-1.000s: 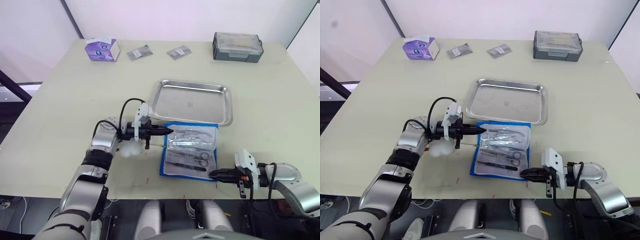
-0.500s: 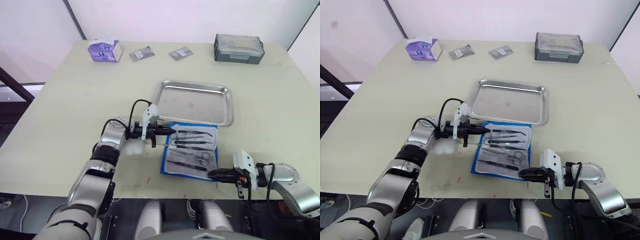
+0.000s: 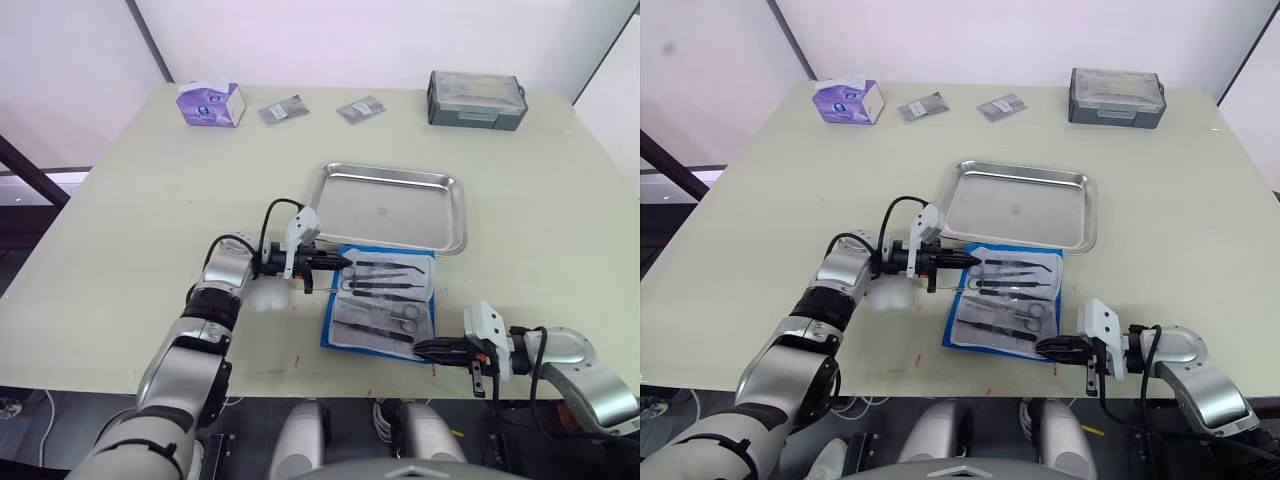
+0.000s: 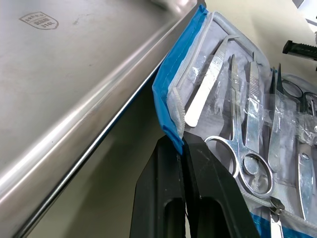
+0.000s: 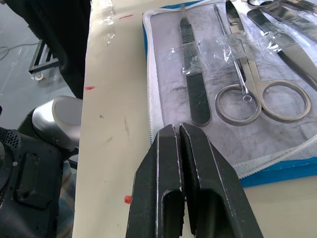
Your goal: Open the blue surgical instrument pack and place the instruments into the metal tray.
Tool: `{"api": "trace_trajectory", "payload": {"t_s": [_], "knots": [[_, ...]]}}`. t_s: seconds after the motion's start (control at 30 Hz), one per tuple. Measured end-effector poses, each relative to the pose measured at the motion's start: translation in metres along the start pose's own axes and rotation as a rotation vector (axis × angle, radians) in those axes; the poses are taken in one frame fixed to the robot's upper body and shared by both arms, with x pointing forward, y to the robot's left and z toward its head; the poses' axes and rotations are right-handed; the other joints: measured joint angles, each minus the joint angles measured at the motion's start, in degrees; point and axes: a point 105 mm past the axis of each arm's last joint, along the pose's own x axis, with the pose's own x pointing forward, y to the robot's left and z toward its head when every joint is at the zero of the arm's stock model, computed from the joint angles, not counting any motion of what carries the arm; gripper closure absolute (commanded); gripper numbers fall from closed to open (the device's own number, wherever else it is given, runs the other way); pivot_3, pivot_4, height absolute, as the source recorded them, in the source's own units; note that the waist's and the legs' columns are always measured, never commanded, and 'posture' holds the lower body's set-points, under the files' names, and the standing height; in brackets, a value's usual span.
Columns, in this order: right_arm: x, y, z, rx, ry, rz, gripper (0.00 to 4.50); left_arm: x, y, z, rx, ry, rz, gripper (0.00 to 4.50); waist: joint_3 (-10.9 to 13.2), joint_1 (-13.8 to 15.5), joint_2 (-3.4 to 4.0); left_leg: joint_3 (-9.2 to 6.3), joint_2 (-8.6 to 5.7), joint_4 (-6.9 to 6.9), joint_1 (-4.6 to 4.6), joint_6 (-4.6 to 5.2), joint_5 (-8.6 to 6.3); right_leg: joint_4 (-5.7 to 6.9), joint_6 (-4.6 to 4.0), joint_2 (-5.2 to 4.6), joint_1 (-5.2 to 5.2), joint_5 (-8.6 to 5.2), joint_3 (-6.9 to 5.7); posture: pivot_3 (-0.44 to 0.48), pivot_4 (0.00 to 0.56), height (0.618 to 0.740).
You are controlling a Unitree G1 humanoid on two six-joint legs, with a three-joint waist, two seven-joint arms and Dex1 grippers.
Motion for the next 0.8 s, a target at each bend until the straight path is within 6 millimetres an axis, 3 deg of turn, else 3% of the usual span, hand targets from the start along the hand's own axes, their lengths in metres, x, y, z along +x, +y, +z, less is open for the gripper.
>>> {"api": "trace_trajectory", "payload": {"t_s": [0.17,0.5,0.77,0.8], "knots": [[0.001,0.001,0.0,-0.007,-0.006,-0.002,4.5,-0.004,0.0,0.003,0.029,-0.03,0.011,1.39,0.01,-0.03,-0.01,0.0,0.0,0.0,-0.05,0.0,0.0,-0.01,0.0,0.0,-0.03,0.0,0.0,0.0,0.15,0.738],[0.0,0.001,0.001,-0.031,-0.014,-0.009,4.5,-0.008,-0.001,0.003,0.04,-0.054,0.042,1.39,0.02,-0.02,-0.01,0.0,0.0,-0.01,-0.1,0.0,0.0,0.0,0.0,0.0,-0.11,0.0,0.0,0.0,0.15,0.738],[-0.01,-0.002,0.001,0.005,-0.015,-0.037,4.5,-0.022,0.003,0.017,0.039,-0.164,0.111,1.39,0.03,-0.02,-0.02,0.0,0.01,-0.01,-0.15,0.0,0.0,0.01,0.0,-0.01,-0.16,0.0,0.01,0.0,0.15,0.738],[-0.011,-0.002,0.002,0.011,-0.017,-0.037,4.25,-0.024,0.002,0.02,0.042,-0.181,0.116,1.33,0.03,-0.03,-0.02,0.0,0.01,-0.01,-0.15,0.0,0.0,0.01,0.0,-0.01,-0.16,0.0,0.01,0.0,0.15,0.738]]}}
